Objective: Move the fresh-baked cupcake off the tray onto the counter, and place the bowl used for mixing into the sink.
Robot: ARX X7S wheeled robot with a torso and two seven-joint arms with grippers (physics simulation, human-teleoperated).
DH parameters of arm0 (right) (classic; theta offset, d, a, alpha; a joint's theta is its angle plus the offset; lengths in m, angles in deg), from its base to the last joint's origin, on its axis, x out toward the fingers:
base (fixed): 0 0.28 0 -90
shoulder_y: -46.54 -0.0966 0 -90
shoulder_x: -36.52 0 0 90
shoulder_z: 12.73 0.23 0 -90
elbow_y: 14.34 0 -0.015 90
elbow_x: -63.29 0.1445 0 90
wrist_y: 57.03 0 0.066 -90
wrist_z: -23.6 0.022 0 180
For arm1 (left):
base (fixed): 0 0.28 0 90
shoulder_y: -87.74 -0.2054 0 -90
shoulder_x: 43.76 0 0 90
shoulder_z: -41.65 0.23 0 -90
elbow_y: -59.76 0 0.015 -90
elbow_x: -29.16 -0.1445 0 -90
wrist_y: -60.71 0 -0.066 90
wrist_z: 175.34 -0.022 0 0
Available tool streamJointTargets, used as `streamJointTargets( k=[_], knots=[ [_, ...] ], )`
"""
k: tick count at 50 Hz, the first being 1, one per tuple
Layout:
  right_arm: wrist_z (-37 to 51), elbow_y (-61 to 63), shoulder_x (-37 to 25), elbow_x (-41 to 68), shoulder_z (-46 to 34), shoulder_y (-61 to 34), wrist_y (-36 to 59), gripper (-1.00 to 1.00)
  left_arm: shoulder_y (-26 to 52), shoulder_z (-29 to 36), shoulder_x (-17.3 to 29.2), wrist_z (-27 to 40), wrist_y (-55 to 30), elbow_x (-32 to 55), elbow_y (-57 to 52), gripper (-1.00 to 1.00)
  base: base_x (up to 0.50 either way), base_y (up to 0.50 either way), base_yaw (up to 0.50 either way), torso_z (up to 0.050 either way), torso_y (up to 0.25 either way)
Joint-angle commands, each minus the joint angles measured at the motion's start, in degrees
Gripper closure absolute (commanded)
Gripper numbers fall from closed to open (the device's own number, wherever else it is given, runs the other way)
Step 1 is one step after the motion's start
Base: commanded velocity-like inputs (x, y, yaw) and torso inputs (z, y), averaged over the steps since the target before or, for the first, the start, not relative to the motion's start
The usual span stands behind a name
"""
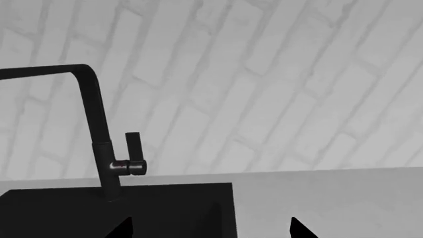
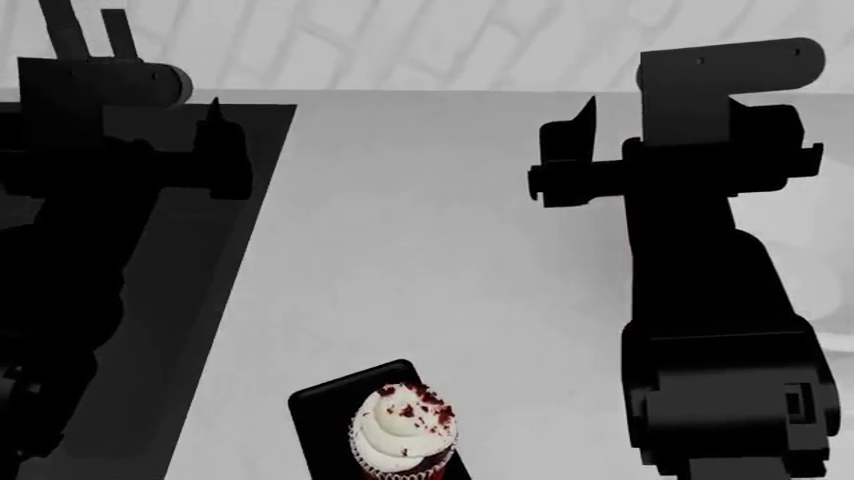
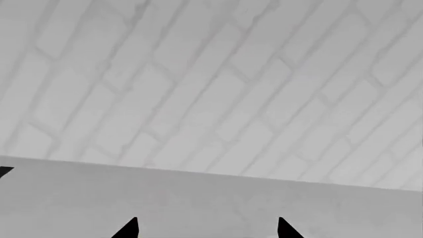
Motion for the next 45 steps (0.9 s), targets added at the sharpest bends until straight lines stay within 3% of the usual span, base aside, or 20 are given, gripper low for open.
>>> streamJointTargets(
  k=[1,33,45],
  knots=[
    [0.1,-0.5,-0.1,0.0,-0.6,0.0,-0.1,-1.00,0.0,0.3,0.2,0.1,0.6,0.5,0.7,-1.00,0.00,0.00,0.00,0.050,0.006],
    [1.4,-2.5,-0.1,0.5,-0.7,-0.4,-0.5,-1.00,0.2,2.1,0.7,0.9,0.3,1.3,-0.2,-1.00,0.16,0.06,0.00,0.050,0.006],
    [1.2,-2.3,-0.3,1.2,-0.6,-0.1,-0.2,-1.00,-0.1,2.4,0.8,1.5,0.3,1.7,-0.4,-1.00,0.00,0.00,0.00,0.050,0.006]
  ],
)
